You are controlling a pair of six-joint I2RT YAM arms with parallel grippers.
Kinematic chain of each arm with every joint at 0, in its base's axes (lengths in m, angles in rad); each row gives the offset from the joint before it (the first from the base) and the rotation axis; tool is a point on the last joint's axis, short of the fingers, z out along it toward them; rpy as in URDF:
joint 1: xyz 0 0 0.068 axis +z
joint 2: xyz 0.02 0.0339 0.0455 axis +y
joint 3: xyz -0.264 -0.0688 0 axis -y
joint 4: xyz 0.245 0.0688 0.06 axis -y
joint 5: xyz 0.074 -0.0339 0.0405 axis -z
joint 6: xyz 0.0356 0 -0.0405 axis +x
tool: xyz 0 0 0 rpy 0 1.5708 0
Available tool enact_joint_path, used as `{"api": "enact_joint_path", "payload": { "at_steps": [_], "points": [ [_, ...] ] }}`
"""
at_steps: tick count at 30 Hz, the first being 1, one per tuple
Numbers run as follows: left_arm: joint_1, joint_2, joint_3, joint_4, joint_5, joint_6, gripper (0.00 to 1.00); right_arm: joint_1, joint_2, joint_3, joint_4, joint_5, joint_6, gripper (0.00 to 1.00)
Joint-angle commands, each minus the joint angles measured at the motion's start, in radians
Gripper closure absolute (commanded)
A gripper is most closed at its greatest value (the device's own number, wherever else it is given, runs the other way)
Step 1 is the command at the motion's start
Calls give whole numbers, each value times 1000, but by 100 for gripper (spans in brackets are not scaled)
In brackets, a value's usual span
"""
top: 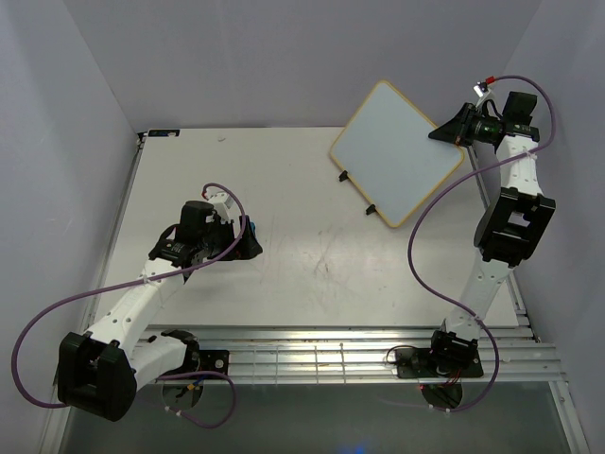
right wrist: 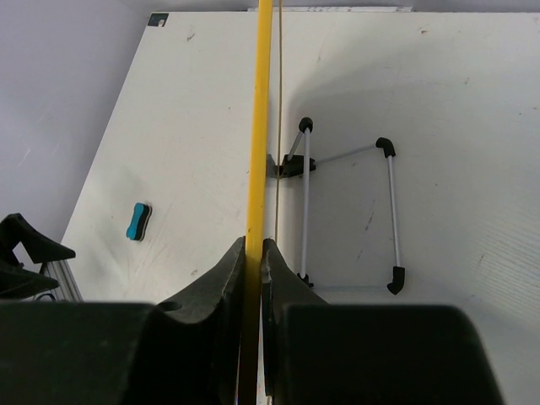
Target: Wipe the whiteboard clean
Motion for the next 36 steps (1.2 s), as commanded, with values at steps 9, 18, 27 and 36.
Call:
{"api": "enact_joint_path", "payload": {
  "at_steps": [9, 18, 27, 36],
  "points": [
    [-1, -5, -11, 19, 25, 11, 2, 2, -10, 0, 20, -9, -43, 85],
    [-3, -6, -13, 20, 26, 11, 2, 1, -10, -19, 27, 29, -63, 58],
    [-1, -5, -13, 23, 37, 13, 2, -16, -17, -48, 13, 129, -111, 25],
    [-3, -8, -16, 28, 54, 15, 2, -22, -28, -51, -18, 317, -103, 10]
  ]
}}
